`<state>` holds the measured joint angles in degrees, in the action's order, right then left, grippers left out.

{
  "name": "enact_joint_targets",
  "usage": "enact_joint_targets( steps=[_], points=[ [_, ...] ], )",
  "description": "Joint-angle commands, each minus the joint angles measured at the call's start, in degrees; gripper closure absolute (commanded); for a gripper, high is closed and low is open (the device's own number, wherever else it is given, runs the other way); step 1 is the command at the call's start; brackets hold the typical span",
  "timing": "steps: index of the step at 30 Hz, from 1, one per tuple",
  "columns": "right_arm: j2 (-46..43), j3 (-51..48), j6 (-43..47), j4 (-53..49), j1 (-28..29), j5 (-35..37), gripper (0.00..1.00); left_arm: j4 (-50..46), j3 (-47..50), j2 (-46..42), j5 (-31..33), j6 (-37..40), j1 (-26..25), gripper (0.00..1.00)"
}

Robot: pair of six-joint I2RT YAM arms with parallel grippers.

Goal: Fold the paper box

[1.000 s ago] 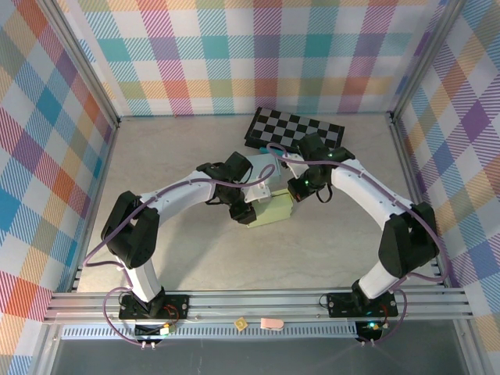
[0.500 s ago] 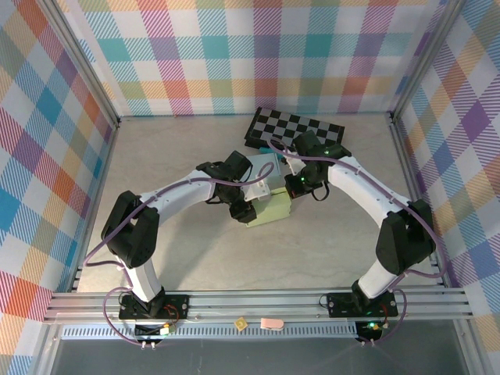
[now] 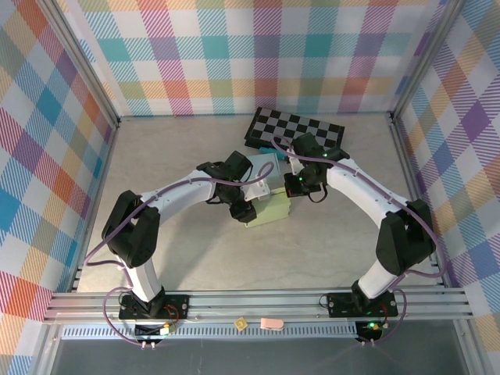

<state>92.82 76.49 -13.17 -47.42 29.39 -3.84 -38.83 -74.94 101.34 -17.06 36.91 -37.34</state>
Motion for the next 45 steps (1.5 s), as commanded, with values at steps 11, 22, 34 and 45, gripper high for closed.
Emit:
enact_joint_targets(
  steps=[11,22,34,45],
  points=[
    [-5.5,-6.8,-3.5,4.7,2.3,4.0,1.0,4.2,-0.7,-1.6,1.0,-5.7,0.5,0.4],
    [-4.6,-5.5,-5.9,4.4,3.2,6.2,1.0,7.7,2.3,-5.4,1.4,-10.6,0.5,0.35],
    [-3.8,-3.8,-6.1,3.4,3.5,6.9,1.0,11.4,3.2,-9.4,3.7,-19.1,0.5,0.35],
    [-3.6,-2.9,-6.6,2.6,3.7,7.6,1.0,-6.0,-7.4,-11.2,12.0,-39.5,0.6,0.49]
  ],
)
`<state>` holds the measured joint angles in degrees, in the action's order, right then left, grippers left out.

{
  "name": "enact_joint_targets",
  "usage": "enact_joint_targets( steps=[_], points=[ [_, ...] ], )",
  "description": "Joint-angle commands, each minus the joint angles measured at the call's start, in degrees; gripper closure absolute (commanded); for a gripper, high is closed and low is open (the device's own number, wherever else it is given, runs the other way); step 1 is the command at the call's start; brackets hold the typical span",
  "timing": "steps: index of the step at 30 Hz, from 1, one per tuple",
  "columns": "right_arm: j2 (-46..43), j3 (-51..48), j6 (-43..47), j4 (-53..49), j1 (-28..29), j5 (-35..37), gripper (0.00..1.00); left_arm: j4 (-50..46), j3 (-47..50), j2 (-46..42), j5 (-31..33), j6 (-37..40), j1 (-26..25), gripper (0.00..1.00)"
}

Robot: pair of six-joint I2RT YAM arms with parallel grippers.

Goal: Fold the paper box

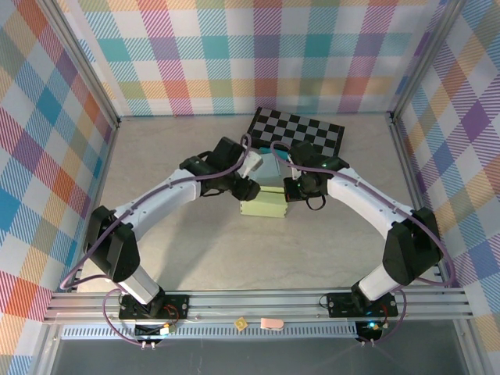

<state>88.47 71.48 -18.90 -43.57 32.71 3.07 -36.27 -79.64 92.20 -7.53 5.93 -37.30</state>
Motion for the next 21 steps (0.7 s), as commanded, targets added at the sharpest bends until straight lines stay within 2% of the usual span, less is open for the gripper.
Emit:
enact_joint_targets(
  steps=[1,5,12,18,21],
  points=[
    [0.9,2.4,-0.9,-1.3,0.4,0.8,1.0,-10.1,-2.7,-2.2,2.4,-9.9,0.6,0.5],
    [1.4,3.1,-1.1,-1.9,0.4,1.1,1.0,-14.5,-2.3,-1.7,3.1,-11.9,0.6,0.53],
    [1.6,3.1,-1.0,-2.0,0.4,1.1,1.0,-13.9,-5.7,1.7,6.5,-11.6,1.8,0.51],
    [2.0,3.7,-0.6,-2.3,0.4,0.9,1.0,-12.9,-11.0,8.0,2.2,-6.0,4.5,0.49],
    [2.2,3.9,-0.6,-2.4,0.4,1.1,1.0,-12.7,-13.6,11.1,-2.7,-3.3,6.0,0.51]
  ],
)
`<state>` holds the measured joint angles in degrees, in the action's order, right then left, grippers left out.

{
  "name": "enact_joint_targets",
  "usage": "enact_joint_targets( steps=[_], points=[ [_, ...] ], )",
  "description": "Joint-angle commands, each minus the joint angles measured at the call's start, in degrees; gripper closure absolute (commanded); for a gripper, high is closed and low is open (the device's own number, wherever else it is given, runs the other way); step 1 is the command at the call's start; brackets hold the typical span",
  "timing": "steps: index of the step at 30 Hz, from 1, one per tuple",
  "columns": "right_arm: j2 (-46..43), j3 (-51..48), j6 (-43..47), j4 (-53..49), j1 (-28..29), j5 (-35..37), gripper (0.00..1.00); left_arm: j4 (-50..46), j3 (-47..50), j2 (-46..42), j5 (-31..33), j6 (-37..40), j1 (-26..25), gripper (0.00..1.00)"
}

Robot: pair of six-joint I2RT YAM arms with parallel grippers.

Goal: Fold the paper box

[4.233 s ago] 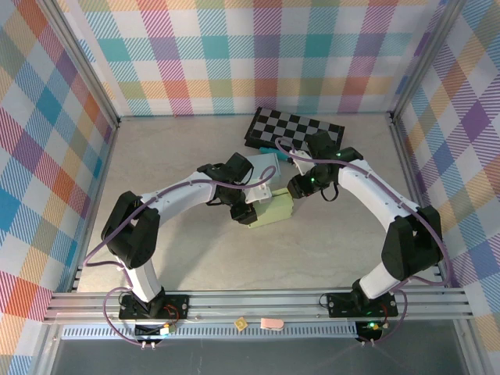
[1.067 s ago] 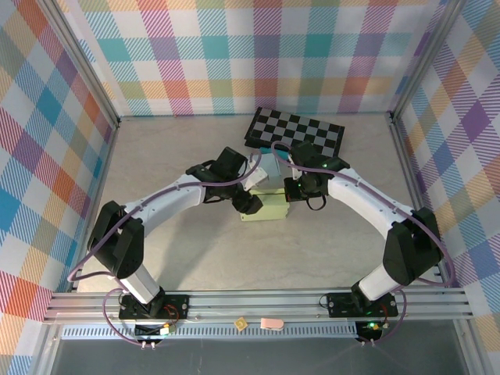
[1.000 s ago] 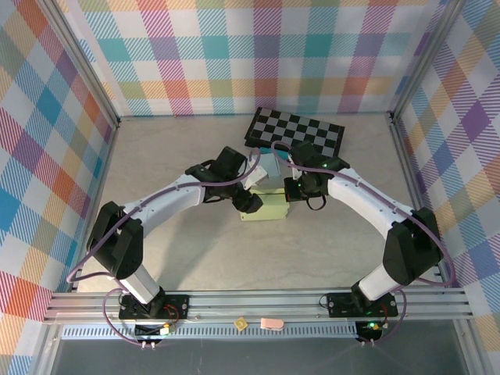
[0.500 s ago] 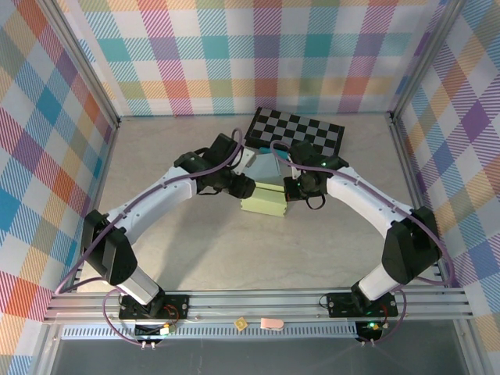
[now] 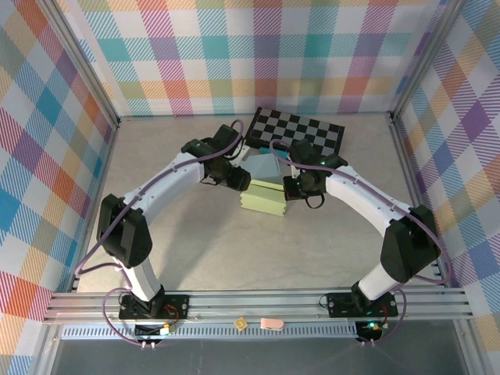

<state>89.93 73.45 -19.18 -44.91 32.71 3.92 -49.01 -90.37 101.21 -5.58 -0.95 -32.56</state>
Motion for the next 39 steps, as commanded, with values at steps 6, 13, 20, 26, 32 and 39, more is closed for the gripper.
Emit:
enact_joint_targets(
  steps=[6,13,20,26,32,39],
  points=[
    [1.1,2.2,-0.5,-1.1,0.4,0.1,1.0,-0.9,-4.6,4.1,-8.7,4.8,2.0,0.62],
    [2.1,3.3,-0.3,-1.5,0.4,0.3,1.0,-0.3,-2.6,2.1,-7.5,4.6,2.0,0.67],
    [2.4,3.7,-0.6,-1.6,0.4,0.2,1.0,-0.7,-1.8,2.6,-6.4,4.5,1.9,0.82],
    [2.3,3.6,-2.0,-1.3,0.4,0.2,1.0,-0.6,-2.4,3.4,-6.8,3.1,1.7,0.9],
    [2.5,3.6,-6.3,-0.5,0.4,-0.6,1.0,0.1,-0.3,2.9,-5.9,2.0,1.1,0.93],
    [3.4,3.9,-10.5,-0.5,0.5,-1.0,1.0,1.5,1.3,2.3,-6.0,-0.5,0.8,0.95]
  ],
)
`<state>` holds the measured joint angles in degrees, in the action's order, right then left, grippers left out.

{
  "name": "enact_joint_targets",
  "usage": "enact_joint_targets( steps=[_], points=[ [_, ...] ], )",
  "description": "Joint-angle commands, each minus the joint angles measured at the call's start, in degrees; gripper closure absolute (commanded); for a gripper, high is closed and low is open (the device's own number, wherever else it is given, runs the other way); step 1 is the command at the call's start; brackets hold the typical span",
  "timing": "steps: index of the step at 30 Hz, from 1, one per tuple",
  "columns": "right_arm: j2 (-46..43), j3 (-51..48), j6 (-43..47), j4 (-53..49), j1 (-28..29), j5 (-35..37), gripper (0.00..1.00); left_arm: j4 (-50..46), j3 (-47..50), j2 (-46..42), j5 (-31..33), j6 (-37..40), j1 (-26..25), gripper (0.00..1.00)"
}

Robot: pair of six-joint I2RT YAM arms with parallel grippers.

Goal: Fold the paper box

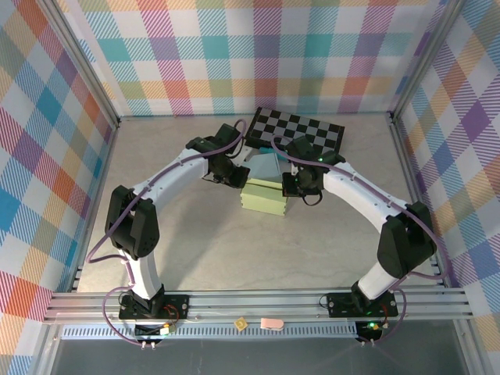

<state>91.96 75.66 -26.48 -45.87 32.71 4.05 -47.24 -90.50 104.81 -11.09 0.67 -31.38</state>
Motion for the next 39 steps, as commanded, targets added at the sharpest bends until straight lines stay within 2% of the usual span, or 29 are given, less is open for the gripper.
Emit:
enact_joint_targets(
  steps=[1,11,20,31,39],
  points=[
    [1.4,1.6,-4.1,0.5,0.5,-1.3,1.0,-0.2,1.5,-1.2,-0.6,-2.8,-0.5,0.95],
    [0.9,-0.4,-10.6,2.6,1.3,-0.2,1.0,5.2,6.8,-4.1,3.3,-9.6,-2.2,0.97],
    [-0.9,-5.1,-13.5,6.9,2.7,2.6,1.0,9.1,10.3,-5.2,2.6,-12.7,-2.3,0.97],
    [-2.4,-8.8,-10.7,8.9,4.8,6.3,1.0,10.6,13.0,-6.3,2.3,-12.8,-2.4,0.97],
    [-5.8,-15.0,-8.5,15.0,6.5,9.6,1.0,13.7,17.0,-8.1,2.8,-12.9,-3.0,0.97]
  ],
)
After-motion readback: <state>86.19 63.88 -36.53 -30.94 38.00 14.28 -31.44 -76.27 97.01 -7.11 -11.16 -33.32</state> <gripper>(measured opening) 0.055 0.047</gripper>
